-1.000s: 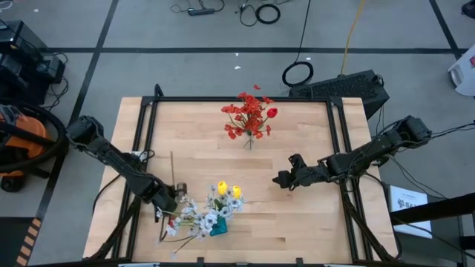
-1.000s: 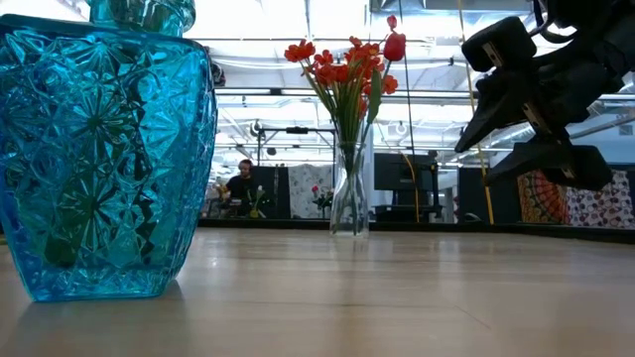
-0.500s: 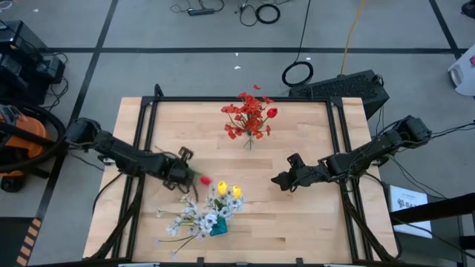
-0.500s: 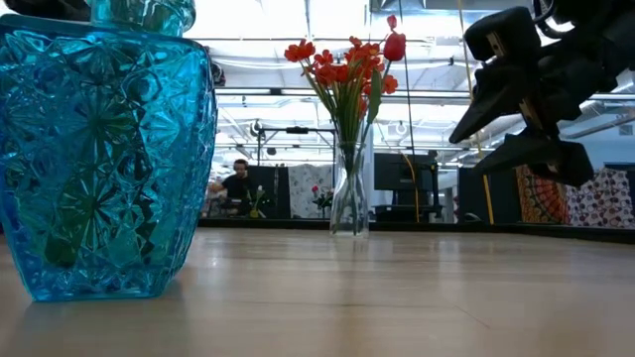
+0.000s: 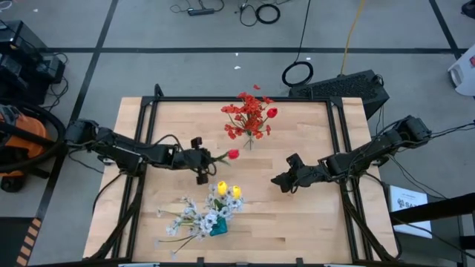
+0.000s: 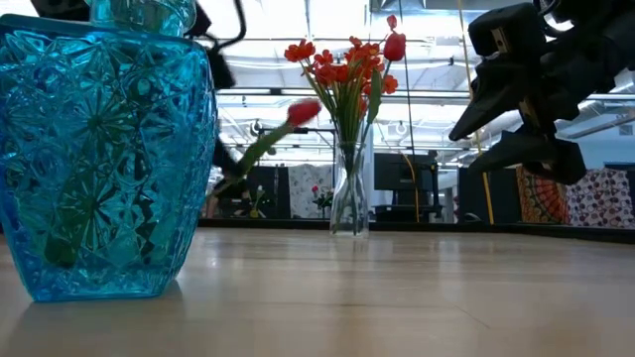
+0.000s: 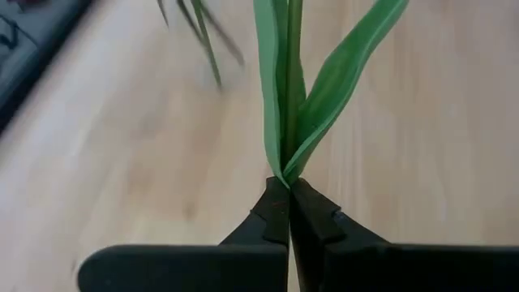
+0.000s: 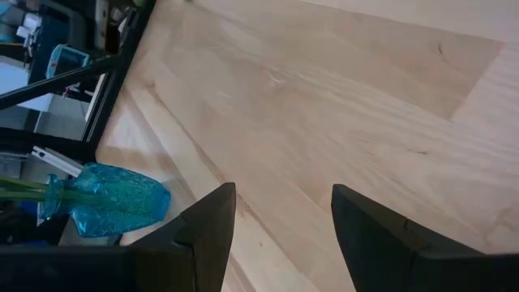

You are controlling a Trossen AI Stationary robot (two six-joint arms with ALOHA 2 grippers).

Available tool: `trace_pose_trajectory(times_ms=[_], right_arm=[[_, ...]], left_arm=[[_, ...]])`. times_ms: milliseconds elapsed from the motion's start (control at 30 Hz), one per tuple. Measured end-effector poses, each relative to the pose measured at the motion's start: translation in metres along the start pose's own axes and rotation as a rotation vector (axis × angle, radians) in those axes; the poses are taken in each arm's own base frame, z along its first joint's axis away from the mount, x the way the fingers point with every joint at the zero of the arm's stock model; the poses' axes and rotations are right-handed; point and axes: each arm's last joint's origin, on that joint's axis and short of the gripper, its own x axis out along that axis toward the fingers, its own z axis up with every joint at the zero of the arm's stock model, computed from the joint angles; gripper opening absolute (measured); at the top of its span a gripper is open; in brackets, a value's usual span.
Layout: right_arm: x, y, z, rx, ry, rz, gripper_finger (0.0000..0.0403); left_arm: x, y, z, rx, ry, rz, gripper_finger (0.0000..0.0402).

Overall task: Sort flowers into vase by color
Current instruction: Put the red tulip into the transparent flower vase

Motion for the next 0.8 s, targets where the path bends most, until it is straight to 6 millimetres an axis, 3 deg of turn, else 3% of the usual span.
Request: trace_pose_trajectory(times_ms=[233,467,800], right_arm=[[0.0,0.0,0.0,-0.071,-0.001,0.004,0.0196],[0.0,0.0,0.0,-0.109,-0.001,0.005,0.0196],[0.0,0.001,0.0,-0.142,-0.006,0.007,0.0196]], left_arm=[[-0.004,0.009,0.035,-0.139,-0.354,0.014,0.0],[-0.025,0.023,0.07,-0.273,-0.778,0.027,0.0],[-0.049,0.029,0.088,-0.295,-1.088,0.026,0.0]])
